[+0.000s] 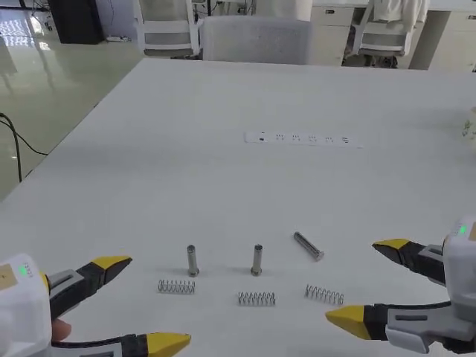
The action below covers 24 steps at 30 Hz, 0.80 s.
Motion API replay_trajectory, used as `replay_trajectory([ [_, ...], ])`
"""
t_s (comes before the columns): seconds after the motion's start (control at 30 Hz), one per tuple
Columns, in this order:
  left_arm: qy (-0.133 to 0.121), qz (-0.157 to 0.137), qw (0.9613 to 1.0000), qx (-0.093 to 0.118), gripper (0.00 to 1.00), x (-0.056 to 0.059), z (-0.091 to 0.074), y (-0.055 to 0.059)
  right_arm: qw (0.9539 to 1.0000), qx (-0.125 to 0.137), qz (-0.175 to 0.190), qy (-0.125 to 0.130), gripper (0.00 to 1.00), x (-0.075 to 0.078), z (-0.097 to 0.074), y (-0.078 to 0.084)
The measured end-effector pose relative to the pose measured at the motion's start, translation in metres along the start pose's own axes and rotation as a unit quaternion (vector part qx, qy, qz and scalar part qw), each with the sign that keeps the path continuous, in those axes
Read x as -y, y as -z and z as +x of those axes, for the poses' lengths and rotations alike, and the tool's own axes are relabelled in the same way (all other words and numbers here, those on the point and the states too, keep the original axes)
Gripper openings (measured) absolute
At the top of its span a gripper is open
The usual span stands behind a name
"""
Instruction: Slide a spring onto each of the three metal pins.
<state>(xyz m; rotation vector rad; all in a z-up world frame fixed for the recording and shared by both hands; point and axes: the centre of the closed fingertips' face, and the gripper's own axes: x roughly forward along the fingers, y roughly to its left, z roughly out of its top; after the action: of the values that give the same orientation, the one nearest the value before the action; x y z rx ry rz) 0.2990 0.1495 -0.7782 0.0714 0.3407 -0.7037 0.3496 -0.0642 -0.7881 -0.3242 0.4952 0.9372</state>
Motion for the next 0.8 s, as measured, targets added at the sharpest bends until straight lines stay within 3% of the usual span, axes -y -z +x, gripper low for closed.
replay_trajectory([
  [0.4, -0.002, 0.000, 1.0000, 0.002, 0.78, -0.001, 0.000, -0.001, 0.9996, -0.007, -0.026, 0.005, 0.73, 0.019, 0.013, -0.021],
  [0.8, -0.006, -0.001, 1.0000, 0.001, 0.78, -0.003, -0.001, -0.001, 0.9983, -0.033, -0.046, 0.009, 0.63, 0.044, 0.048, -0.037],
])
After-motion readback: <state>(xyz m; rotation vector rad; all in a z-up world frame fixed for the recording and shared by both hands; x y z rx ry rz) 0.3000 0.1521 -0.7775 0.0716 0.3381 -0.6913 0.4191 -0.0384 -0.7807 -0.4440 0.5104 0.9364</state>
